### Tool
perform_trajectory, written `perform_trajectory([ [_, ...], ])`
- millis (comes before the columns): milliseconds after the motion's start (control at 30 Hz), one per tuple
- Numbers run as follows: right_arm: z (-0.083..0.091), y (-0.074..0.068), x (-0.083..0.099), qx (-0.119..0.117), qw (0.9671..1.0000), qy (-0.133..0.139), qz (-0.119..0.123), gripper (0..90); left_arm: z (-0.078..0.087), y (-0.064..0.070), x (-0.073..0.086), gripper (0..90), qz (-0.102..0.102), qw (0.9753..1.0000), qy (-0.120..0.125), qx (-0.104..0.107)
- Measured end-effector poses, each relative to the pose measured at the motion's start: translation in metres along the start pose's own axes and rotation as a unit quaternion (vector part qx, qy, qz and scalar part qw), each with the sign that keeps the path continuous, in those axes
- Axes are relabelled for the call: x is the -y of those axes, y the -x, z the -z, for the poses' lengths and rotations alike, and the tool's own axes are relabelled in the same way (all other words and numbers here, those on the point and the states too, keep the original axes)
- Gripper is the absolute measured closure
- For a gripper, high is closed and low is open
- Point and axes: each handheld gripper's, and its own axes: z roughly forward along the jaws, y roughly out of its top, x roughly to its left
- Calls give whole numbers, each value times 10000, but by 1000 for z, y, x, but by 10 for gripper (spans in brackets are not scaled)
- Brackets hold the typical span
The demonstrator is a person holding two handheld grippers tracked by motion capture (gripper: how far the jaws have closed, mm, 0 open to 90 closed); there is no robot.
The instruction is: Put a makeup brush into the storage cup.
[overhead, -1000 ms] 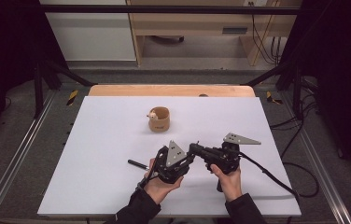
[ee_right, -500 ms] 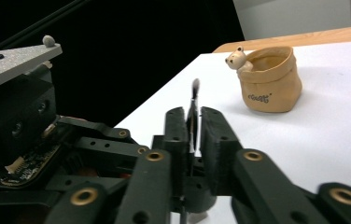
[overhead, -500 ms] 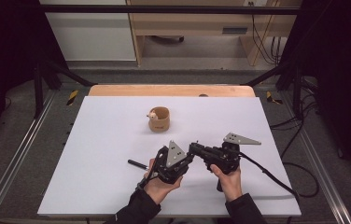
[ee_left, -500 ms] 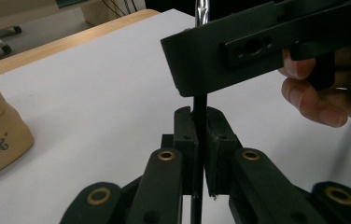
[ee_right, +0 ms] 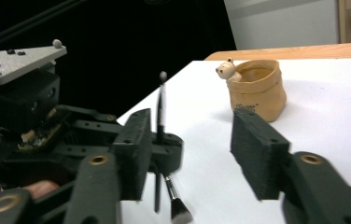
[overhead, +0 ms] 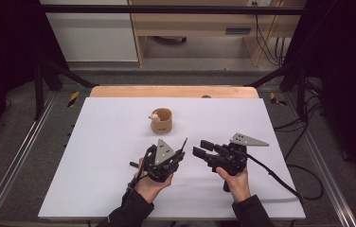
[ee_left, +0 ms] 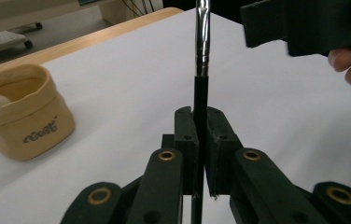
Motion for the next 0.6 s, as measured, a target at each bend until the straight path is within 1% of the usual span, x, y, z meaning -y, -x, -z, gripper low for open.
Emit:
perform_trajectory([
  [33, 1, 0, -1, 79, 10000, -8, 38, 416, 2, -2, 0, 843, 14, 10000, 15, -11],
  [67, 2, 1, -1, 127, 9999, -12, 88, 399, 5, -6, 1, 843, 57, 10000, 35, -35],
  [100, 2, 1, -1, 127, 9999, -12, 88, 399, 5, -6, 1, 843, 57, 10000, 35, -35],
  [133, 3, 1, -2, 207, 9997, -19, 118, 356, 6, -9, 2, 843, 73, 10000, 44, -38],
  [167, 3, 1, -2, 244, 9996, -36, 117, 333, 8, -11, 2, 843, 87, 9999, 51, -46],
  [200, 3, 1, -2, 244, 9996, -36, 117, 333, 10, -13, 2, 843, 108, 9999, 71, -56],
  [233, 3, 1, -3, 279, 9995, -59, 124, 313, 12, -14, 2, 843, 122, 9999, 87, -63],
  [333, 5, 2, -3, 452, 9986, -113, 231, 252, 19, -21, 2, 843, 218, 9996, 169, -69],
  [467, 6, 3, -3, 689, 9967, -215, 377, 190, 27, -29, 0, 843, 302, 9992, 246, -120],
  [600, 8, 4, -3, 937, 9938, -294, 525, 133, 32, -37, 0, 843, 342, 9989, 276, -162],
])
